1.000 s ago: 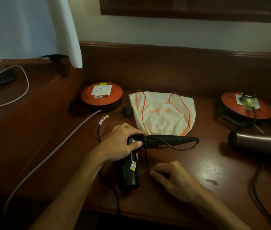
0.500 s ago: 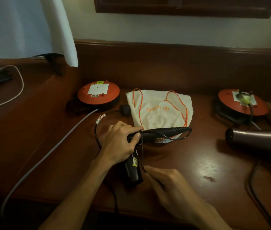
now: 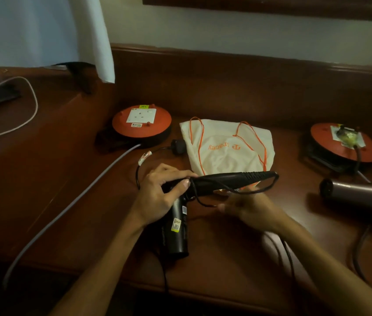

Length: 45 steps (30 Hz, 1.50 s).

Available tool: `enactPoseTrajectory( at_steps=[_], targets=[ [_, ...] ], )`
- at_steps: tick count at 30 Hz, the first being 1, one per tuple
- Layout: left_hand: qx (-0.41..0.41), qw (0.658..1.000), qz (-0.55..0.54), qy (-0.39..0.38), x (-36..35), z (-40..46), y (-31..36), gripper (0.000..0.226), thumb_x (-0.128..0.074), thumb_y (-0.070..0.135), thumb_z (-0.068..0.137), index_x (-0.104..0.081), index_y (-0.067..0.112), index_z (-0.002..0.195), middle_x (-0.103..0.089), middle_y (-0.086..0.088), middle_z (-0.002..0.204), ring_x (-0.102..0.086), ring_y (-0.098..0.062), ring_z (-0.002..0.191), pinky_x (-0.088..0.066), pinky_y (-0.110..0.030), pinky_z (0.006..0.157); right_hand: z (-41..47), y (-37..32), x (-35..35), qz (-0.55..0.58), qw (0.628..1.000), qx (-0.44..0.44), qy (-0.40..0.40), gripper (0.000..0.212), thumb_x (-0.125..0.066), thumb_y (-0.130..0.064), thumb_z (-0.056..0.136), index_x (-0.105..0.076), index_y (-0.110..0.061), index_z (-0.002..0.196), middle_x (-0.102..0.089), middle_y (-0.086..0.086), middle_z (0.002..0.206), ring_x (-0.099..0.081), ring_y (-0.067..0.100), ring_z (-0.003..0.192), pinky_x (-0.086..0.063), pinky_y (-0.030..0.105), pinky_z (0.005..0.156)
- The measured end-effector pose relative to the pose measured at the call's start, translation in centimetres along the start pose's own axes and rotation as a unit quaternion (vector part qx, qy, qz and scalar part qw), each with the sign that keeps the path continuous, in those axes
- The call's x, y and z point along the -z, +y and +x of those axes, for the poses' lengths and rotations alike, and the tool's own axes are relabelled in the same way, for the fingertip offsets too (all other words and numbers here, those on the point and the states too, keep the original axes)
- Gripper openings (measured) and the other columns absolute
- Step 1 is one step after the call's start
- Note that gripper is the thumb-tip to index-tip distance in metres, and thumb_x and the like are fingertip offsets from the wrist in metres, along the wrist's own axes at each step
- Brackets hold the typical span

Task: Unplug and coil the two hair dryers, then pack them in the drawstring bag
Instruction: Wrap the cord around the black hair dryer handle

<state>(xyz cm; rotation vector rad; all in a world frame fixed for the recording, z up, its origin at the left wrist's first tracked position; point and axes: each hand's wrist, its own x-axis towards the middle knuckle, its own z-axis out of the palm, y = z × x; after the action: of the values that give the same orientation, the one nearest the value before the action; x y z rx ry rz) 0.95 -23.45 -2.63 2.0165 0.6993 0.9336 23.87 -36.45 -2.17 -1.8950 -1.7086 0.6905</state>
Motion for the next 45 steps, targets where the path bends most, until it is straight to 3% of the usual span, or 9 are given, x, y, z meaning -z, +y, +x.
enactPoseTrajectory(
  at_steps=[4,12,16,21,24,29,36,40,45],
  targets=[
    [-0.025,0.999,0.018,-0.023,-0.1,0.1,0.1,0.025,-0.066,0.032,0.089,-0.08,0.032,0.109,-0.072,0.016,0.096,-0.06,-0.018,0.107,-0.048,-0.049,0.096,3.0,0.0,2.4,-0.037,0.998,-0.006,-0.041,0.041,-0.075,-0.01,0.089,-0.057,-0.026,0.056,-0.054,-0.007,0.051,-0.052,-0.001,0.042,-0.04,0.024,0.047],
    [-0.021,0.988,0.119,-0.093,-0.9,0.2,1.0,0.043,-0.071,0.07,0.073,-0.078,0.044,0.106,-0.062,0.022,0.1,-0.053,-0.002,0.104,-0.043,-0.028,0.089,6.0,-3.6,6.3,0.01,0.994,0.029,-0.103,0.033,-0.081,-0.03,0.084,-0.072,-0.003,0.067,-0.057,0.014,0.058,-0.043,0.014,0.053,-0.032,0.021,0.048],
    [0.001,0.982,0.138,-0.131,-1.0,0.6,1.7,0.035,-0.079,0.06,0.076,-0.076,0.043,0.106,-0.057,0.022,0.103,-0.045,-0.003,0.109,-0.04,-0.029,0.092,5.9,-5.8,6.3,-0.022,0.99,0.075,-0.121,0.029,-0.071,-0.023,0.093,-0.073,-0.006,0.07,-0.062,-0.002,0.057,-0.049,0.006,0.052,-0.036,0.018,0.05],
    [-0.019,0.974,0.18,-0.139,-1.8,1.2,2.5,0.042,-0.075,0.06,0.08,-0.055,0.048,0.115,-0.062,0.021,0.099,-0.05,-0.003,0.102,-0.038,-0.032,0.096,3.5,-7.9,7.5,-0.048,0.97,0.068,-0.227,0.02,-0.057,-0.02,0.101,-0.075,-0.011,0.099,-0.069,0.017,0.085,-0.062,0.034,0.075,-0.047,0.044,0.063],
    [-0.041,0.958,0.233,-0.163,-2.2,1.4,2.6,0.049,-0.062,0.063,0.09,-0.05,0.056,0.137,-0.052,0.027,0.09,-0.046,-0.009,0.1,-0.032,-0.035,0.098,1.6,-8.7,7.0,-0.074,0.961,0.065,-0.258,0.019,-0.053,-0.018,0.102,-0.072,-0.013,0.104,-0.068,0.012,0.088,-0.062,0.03,0.077,-0.049,0.044,0.068],
    [-0.056,0.966,0.204,-0.149,-2.2,1.6,2.8,0.029,-0.069,0.057,0.085,-0.073,0.05,0.113,-0.05,0.037,0.082,-0.048,-0.003,0.096,-0.037,-0.039,0.096,-1.7,-9.0,6.6,-0.077,0.971,0.019,-0.228,0.02,-0.047,-0.012,0.105,-0.067,-0.008,0.105,-0.064,-0.006,0.073,-0.055,0.006,0.056,-0.043,0.02,0.052],
    [-0.066,0.974,0.197,-0.086,-2.7,1.3,3.4,0.024,-0.081,0.046,0.08,-0.08,0.041,0.103,-0.048,0.037,0.08,-0.057,-0.007,0.097,-0.04,-0.037,0.096,-6.4,-7.3,4.8,-0.171,0.981,-0.011,-0.09,0.015,-0.046,-0.035,0.104,-0.061,-0.038,0.107,-0.062,-0.01,0.085,-0.063,0.015,0.076,-0.055,0.042,0.072],
    [-0.056,0.981,0.172,-0.071,-2.5,1.0,2.9,0.028,-0.078,0.054,0.076,-0.079,0.043,0.102,-0.054,0.033,0.081,-0.057,-0.003,0.093,-0.04,-0.035,0.094,-8.6,-6.9,2.0,-0.125,0.984,0.033,-0.121,0.064,-0.046,-0.017,0.103,-0.021,-0.043,0.156,-0.064,-0.007,0.127,-0.062,0.011,0.106,-0.051,0.029,0.093],
    [-0.076,0.98,0.16,-0.089,-2.3,0.9,2.7,0.039,-0.06,0.071,0.083,-0.08,0.039,0.093,-0.065,0.032,0.086,-0.059,-0.002,0.096,-0.038,-0.034,0.097,-9.0,-6.3,-0.3,-0.147,0.983,-0.002,-0.111,0.086,-0.047,-0.005,0.098,0.003,-0.039,0.16,-0.049,-0.009,0.143,-0.053,0.011,0.121,-0.046,0.03,0.105]
  ],
)
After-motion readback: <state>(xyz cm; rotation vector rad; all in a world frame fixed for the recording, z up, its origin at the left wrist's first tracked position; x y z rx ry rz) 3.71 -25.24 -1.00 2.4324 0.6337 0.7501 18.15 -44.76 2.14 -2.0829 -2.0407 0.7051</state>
